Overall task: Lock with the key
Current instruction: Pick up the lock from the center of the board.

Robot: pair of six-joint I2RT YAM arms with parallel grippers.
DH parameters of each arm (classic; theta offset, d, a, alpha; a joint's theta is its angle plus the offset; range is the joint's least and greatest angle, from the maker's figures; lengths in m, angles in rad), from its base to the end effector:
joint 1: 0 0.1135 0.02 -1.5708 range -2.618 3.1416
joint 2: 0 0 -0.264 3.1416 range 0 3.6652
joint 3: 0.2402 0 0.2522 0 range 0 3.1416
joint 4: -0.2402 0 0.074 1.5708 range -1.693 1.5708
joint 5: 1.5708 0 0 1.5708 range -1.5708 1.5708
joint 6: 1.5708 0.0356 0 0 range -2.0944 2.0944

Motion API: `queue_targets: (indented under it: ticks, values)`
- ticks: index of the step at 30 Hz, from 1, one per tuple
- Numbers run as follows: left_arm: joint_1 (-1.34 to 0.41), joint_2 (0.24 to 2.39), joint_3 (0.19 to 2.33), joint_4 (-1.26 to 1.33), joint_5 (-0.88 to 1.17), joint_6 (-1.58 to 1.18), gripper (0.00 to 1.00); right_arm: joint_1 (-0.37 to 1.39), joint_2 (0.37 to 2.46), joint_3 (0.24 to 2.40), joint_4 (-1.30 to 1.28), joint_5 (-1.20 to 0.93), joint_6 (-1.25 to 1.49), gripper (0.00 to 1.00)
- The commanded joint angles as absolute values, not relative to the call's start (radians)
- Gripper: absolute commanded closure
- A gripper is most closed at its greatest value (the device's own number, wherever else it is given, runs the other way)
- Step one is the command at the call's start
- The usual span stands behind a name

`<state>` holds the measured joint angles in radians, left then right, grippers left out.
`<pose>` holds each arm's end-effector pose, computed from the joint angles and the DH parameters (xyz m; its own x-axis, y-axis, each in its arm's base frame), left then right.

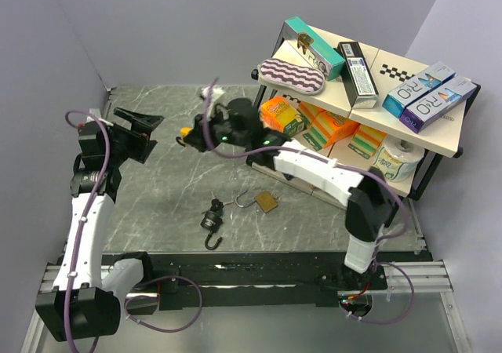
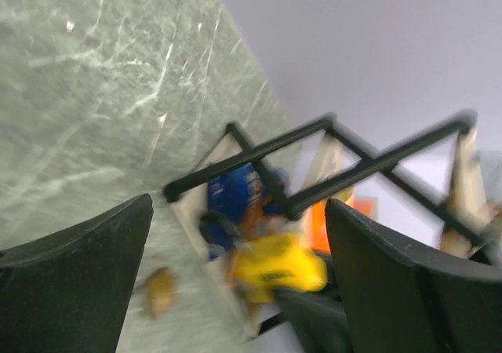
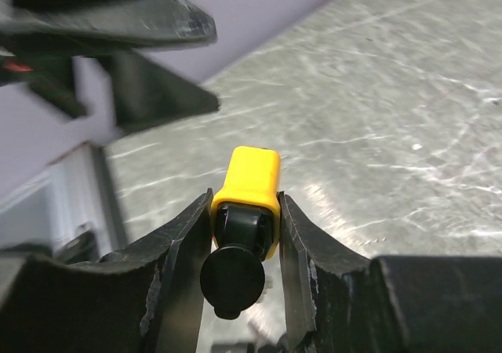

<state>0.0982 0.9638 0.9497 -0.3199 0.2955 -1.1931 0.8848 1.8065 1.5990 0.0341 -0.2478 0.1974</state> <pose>0.2172 0.0110 0.3515 -0.2876 -0.9219 -0.2597 -0.2369 0.3312 -0.9134 0.2723 0.3465 0.3597 -0.2843 -0.0471 -0.9576 -0.8642 0.4451 0.2347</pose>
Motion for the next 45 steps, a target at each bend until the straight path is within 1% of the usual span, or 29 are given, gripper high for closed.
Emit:
queue_targets:
  ticks: [1,3,4,5,7,8,9,11,12,13,15,18,19,22,27,29,30,32,34,35,36,39,42,44,45]
  values:
    - [0.112,0.954,1.035,-0.241,0.536,-0.829,0.04,0.81,1.605,1.548,0.124,-0.561,0.265,1.0]
    - [0.126,0.96,1.042,-0.195,0.673,-0.705,0.04,0.804,1.538,1.503,0.111,-0.636,0.244,1.0]
    - [0.129,0.962,1.049,-0.183,0.804,-0.668,0.04,0.804,1.513,1.482,0.107,-0.655,0.23,1.0]
    - [0.127,0.965,1.055,-0.172,0.889,-0.631,0.04,0.802,1.49,1.438,0.106,-0.679,0.215,1.0]
    - [0.129,0.969,1.089,-0.187,1.019,-0.467,0.04,0.801,1.415,1.376,0.097,-0.712,0.181,1.0]
    - [0.129,0.968,1.1,-0.211,1.16,-0.395,0.04,0.792,1.392,1.356,0.089,-0.724,0.173,1.0]
    - [0.127,0.965,1.109,-0.245,1.207,-0.244,0.04,0.787,1.346,1.338,0.089,-0.756,0.167,1.0]
    - [0.127,0.963,1.147,-0.444,1.287,-0.073,0.03,0.779,1.301,1.287,0.083,-0.781,0.153,1.0]
    - [0.124,0.966,1.158,-0.518,1.308,0.118,0.02,0.779,1.266,1.278,0.075,-0.799,0.135,1.0]
    - [0.121,0.969,1.173,-0.655,1.327,0.196,0.03,0.779,1.253,1.264,0.069,-0.816,0.126,1.0]
    - [0.094,0.968,1.181,-0.773,1.347,0.399,0.04,0.779,1.232,1.256,0.057,-0.837,0.117,1.0]
    - [0.039,0.953,1.169,-0.837,1.353,0.497,0.11,0.779,1.226,1.253,0.049,-0.864,0.113,1.0]
    - [0.028,0.943,1.158,-0.853,1.358,0.526,0.16,0.779,1.224,1.253,0.049,-0.874,0.114,1.0]
    - [-0.034,0.893,1.103,-0.751,1.325,0.462,0.21,0.779,1.232,1.255,0.058,-0.9,0.123,1.0]
    - [-0.115,0.787,0.985,-0.395,1.267,0.197,0.27,0.782,1.241,1.247,0.086,-0.92,0.155,1.0]
    - [-0.161,0.779,0.976,-0.371,1.256,0.186,0.29,0.784,1.242,1.241,0.101,-0.919,0.167,1.0]
    - [-0.179,0.785,0.982,-0.392,1.241,0.201,0.33,0.782,1.243,1.239,0.104,-0.92,0.169,1.0]
    - [-0.221,0.801,1.0,-0.446,1.203,0.274,0.37,0.784,1.243,1.239,0.112,-0.922,0.176,1.0]
    - [-0.238,0.824,1.019,-0.479,1.19,0.291,0.43,0.785,1.244,1.236,0.117,-0.922,0.179,1.0]
    - [-0.248,0.827,1.022,-0.479,1.18,0.291,0.45,0.787,1.243,1.236,0.118,-0.923,0.179,1.0]
    - [-0.255,0.828,1.022,-0.474,1.172,0.288,0.48,0.785,1.244,1.235,0.12,-0.925,0.179,1.0]
    - [-0.271,0.818,1.003,-0.425,1.144,0.252,0.51,0.787,1.244,1.233,0.123,-0.928,0.187,1.0]
    - [-0.284,0.812,0.991,-0.388,1.132,0.222,0.57,0.792,1.246,1.23,0.127,-0.928,0.195,1.0]
    - [-0.29,0.813,0.992,-0.387,1.131,0.219,0.62,0.793,1.247,1.227,0.127,-0.927,0.198,1.0]
    - [-0.293,0.815,0.994,-0.39,1.129,0.221,0.67,0.792,1.249,1.227,0.124,-0.925,0.198,1.0]
